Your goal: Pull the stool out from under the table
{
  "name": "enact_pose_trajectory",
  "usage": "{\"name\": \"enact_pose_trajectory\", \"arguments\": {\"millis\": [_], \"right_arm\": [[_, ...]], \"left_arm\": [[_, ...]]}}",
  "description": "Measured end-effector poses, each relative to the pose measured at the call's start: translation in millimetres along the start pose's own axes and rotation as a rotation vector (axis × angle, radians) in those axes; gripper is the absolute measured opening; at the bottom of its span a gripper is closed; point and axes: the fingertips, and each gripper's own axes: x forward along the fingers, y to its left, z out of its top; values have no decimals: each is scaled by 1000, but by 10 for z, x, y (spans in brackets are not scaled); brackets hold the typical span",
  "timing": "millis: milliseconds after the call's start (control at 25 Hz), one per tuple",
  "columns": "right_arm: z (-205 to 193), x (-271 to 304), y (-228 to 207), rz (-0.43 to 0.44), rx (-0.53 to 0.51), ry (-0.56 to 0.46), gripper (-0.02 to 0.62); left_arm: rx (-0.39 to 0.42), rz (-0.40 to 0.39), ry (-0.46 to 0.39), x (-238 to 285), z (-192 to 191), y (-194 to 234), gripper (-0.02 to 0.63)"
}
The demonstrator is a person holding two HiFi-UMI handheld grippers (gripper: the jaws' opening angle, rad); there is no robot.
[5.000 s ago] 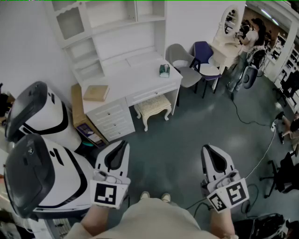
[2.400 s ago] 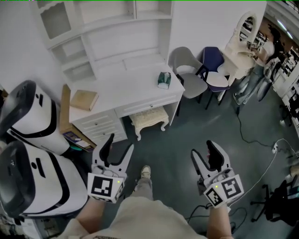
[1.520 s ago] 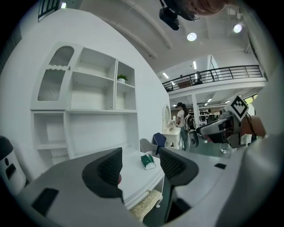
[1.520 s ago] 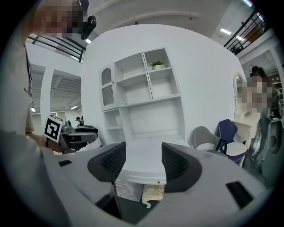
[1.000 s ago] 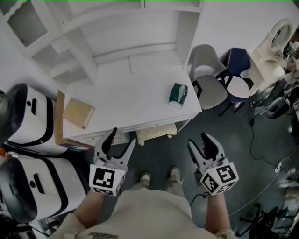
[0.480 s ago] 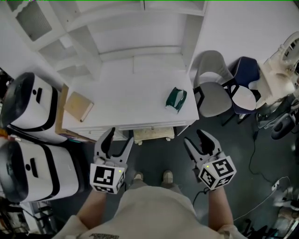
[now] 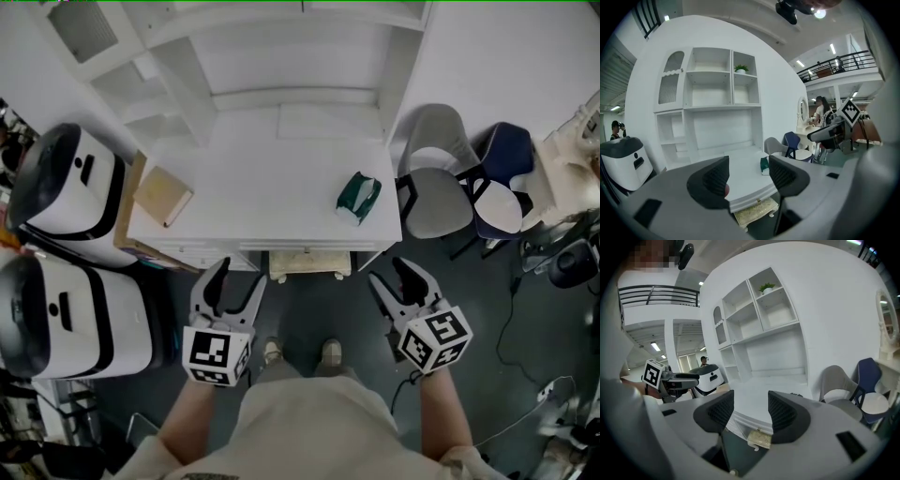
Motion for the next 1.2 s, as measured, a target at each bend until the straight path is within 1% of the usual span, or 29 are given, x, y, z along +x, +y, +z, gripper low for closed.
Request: {"name": "enact_pose_trajectory", "arguments": {"millis": [80,200,400,600,680,800,880,1080,1200], "right_arm": [[-95,69,-53,-11,-11,26,244],[-276,176,-224,-53,-43,81,244],[-556,392,-364,-72,-17,130,244],[-849,642,-463,-72,11,147,244],[-944,766,-525,-78,6,146,244],[-1082,928,-538,-83,-7,142,244],[-1226,1037,-547,-80,-4,152,244],[-1641,1247,-581,-88,3,187,244],[-1842,1361,-641,-97,27,181,244]], "left_arm": [[-4,-7,23,25,-109,9,264],[-8,-9,55,100,-303,43,264],[-20,-14,119,269,-705,174,264],[-82,-13,174,447,-1223,310,264],[-74,-15,186,563,-1416,349,264],[-23,-28,216,735,-1661,407,265],[-8,-38,226,851,-1802,433,265],[-65,-51,245,1093,-2225,445,265],[-78,-46,257,1239,-2520,476,265]]}}
